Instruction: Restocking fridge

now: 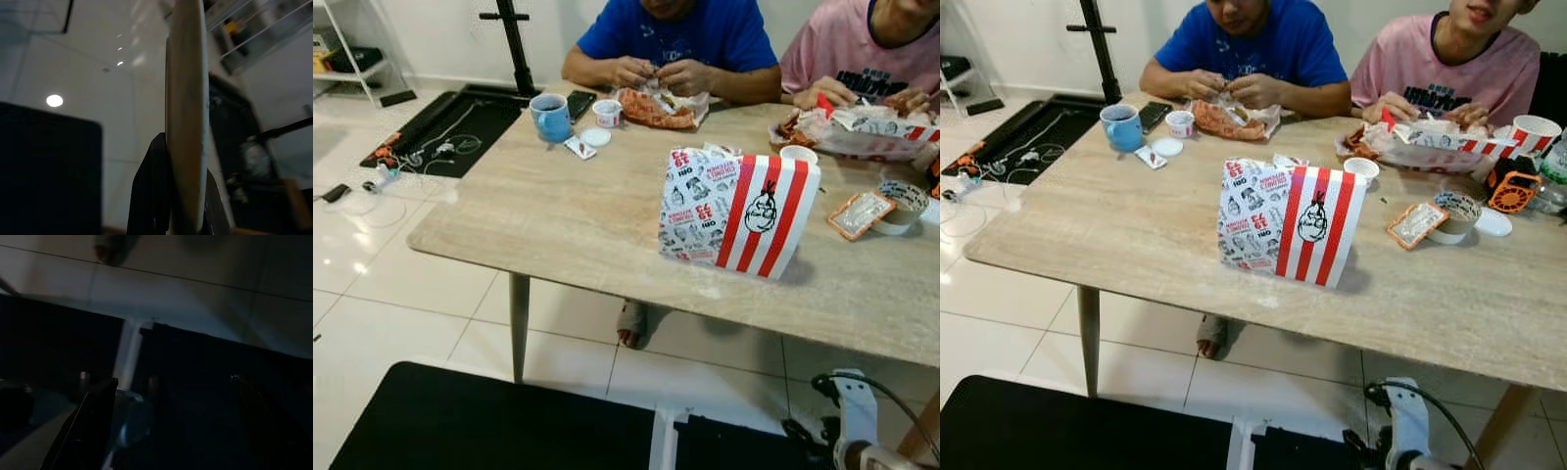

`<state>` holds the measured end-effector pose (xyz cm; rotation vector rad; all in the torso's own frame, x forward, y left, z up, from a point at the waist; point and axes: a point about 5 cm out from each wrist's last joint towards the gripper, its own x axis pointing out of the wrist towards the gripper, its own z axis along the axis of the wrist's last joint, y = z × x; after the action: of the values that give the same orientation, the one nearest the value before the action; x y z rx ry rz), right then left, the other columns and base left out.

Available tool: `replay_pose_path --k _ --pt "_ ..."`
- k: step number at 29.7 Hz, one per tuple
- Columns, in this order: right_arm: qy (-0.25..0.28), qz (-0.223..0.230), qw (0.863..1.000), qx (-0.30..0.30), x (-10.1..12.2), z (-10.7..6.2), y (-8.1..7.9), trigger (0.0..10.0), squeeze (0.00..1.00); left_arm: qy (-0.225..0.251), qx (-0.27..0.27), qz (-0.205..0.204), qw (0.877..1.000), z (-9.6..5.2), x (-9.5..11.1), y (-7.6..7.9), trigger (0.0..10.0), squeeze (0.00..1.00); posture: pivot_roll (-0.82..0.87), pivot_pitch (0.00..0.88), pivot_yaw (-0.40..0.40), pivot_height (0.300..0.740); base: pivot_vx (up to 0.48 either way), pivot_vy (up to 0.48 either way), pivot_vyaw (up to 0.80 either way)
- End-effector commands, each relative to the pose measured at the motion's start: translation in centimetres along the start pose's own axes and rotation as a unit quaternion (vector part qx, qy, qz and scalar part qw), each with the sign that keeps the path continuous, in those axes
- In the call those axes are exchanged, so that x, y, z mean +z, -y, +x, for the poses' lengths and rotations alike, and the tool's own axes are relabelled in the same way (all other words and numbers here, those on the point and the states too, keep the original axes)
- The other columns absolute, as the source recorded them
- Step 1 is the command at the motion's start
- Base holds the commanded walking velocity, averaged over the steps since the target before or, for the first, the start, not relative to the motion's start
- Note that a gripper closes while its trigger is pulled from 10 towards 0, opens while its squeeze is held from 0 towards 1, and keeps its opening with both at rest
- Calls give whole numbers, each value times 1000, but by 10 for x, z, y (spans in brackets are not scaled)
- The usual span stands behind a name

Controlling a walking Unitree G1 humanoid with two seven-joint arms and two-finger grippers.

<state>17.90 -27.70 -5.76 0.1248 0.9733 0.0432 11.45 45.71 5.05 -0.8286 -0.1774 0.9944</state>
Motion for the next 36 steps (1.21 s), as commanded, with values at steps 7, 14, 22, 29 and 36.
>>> replay_pose_path --k 7,14,22,29,36 --pt "-16 38 998 -56 -20 -1 3 10000 0 -110 55 90 988 -23 -64 -21 10000 0 -44 14 22 740 0 0 0" --pt "-66 23 994 -88 -47 -7 8 10000 0 -253 87 167 949 -73 -143 -42 10000 0 -41 1 -19 740 0 0 0" --pt "-66 38 992 -104 -52 -8 7 10000 0 -362 75 303 878 -113 -178 -61 10000 0 -26 2 -14 740 0 0 0" --pt "-63 44 993 -94 -49 0 -6 10000 0 -405 29 409 817 -124 -188 -63 10000 0 -2 6 10 740 0 0 0" --pt "-63 55 993 -83 -55 5 -21 10000 0 -428 -31 534 728 -126 -189 -65 10000 0 -23 0 47 740 0 0 0"
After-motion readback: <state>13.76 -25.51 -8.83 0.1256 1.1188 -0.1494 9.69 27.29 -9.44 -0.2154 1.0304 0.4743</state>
